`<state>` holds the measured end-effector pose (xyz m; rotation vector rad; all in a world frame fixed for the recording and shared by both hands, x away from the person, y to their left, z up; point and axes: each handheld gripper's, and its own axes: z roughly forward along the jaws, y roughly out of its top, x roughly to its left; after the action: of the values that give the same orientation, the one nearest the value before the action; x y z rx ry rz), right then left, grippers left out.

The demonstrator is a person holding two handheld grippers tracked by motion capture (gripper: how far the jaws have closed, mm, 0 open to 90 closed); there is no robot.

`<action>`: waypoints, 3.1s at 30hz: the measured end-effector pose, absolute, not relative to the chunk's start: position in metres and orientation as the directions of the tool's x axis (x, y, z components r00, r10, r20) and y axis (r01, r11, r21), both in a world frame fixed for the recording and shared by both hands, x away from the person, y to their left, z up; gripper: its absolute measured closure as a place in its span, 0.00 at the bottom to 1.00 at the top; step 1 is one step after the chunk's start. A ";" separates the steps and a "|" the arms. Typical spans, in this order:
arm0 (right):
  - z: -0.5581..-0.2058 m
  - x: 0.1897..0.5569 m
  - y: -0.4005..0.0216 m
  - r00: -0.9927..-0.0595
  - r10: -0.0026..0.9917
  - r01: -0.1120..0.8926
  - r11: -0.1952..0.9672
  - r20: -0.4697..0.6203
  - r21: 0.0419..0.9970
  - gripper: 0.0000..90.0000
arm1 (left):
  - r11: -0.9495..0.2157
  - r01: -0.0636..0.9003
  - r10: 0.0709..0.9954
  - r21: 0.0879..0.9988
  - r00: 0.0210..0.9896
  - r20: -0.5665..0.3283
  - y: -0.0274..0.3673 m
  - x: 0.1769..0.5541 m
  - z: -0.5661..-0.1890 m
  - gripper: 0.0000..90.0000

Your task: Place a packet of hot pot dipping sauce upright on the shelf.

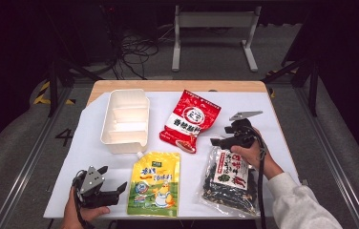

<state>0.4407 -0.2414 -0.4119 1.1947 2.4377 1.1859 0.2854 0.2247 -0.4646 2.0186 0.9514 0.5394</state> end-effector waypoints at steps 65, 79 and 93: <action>-0.385 0.474 -0.179 -0.735 0.657 0.492 0.344 0.170 0.800 0.97 | -0.401 0.399 0.733 0.825 0.680 0.027 0.219 0.290 -0.459 0.15; -0.368 0.461 -0.177 -0.757 0.641 0.423 0.333 0.127 0.843 0.98 | -0.388 0.404 0.741 0.829 0.671 0.020 0.220 0.291 -0.458 0.15; -0.353 0.456 -0.181 -0.750 0.651 0.390 0.288 0.120 0.875 0.98 | -0.382 0.408 0.744 0.829 0.668 0.014 0.223 0.293 -0.458 0.15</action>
<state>0.4560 -0.1812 -0.3534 0.9548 2.2990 1.4466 0.2928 0.2228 -0.4585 2.0180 0.8909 0.4929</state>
